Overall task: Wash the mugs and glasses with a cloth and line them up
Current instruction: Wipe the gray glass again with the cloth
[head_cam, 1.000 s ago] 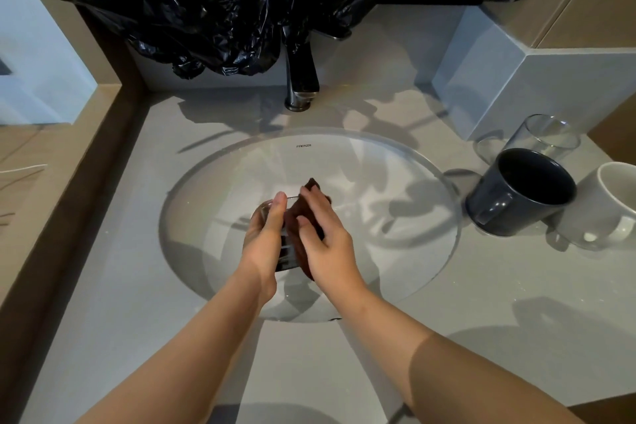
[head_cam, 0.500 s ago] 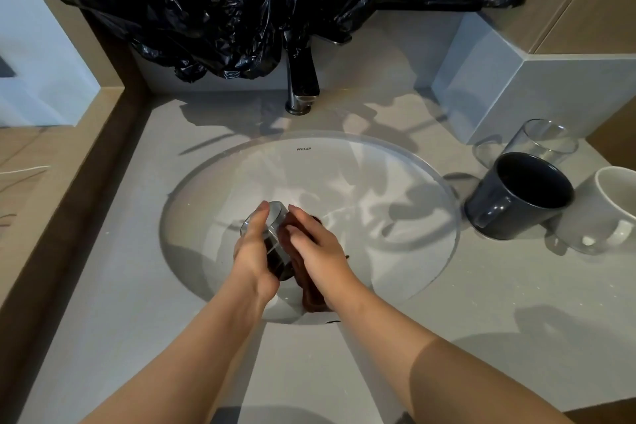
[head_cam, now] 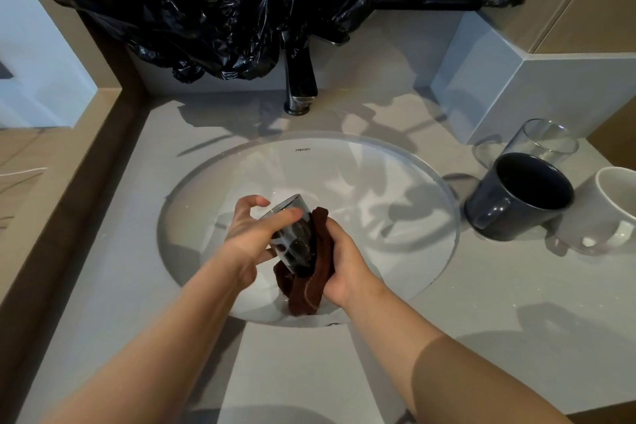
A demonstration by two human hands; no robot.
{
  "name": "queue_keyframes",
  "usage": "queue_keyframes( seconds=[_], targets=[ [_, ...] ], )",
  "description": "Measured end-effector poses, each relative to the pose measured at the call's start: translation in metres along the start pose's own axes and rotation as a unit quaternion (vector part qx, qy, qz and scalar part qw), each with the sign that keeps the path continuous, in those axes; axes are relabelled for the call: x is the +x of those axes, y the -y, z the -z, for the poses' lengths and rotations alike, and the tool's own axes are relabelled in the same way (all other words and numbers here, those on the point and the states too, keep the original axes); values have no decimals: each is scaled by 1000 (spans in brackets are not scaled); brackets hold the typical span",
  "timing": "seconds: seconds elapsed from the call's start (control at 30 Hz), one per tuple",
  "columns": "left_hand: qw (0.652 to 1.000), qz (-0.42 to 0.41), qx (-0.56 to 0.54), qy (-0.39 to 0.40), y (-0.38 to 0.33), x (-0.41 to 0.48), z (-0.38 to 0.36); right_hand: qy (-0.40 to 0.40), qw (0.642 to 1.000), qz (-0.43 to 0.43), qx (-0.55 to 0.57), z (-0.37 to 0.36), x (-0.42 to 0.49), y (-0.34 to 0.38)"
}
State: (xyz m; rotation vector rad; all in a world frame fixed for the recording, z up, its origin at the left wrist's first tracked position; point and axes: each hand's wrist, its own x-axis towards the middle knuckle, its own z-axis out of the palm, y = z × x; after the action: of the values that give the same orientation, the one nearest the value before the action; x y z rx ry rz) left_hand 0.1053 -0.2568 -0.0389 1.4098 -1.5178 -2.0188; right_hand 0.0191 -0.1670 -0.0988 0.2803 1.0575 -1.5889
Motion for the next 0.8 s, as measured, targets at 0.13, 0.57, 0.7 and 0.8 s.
queue_keyframes(
  seconds=[0.13,0.57,0.7,0.8],
  targets=[
    [988,2,106,110,-13,-2,13,-1,1000,20,-24,-2,-3,-1],
    [997,63,-12,40,10,3,12,-39,725,452,-519,-24,-29,-10],
    [998,48,17,48,5,-2,6,-5,967,196,-162,-21,-28,7],
    [998,44,-30,44,3,-8,-9,-24,991,105,-74,-12,-23,18]
  ],
)
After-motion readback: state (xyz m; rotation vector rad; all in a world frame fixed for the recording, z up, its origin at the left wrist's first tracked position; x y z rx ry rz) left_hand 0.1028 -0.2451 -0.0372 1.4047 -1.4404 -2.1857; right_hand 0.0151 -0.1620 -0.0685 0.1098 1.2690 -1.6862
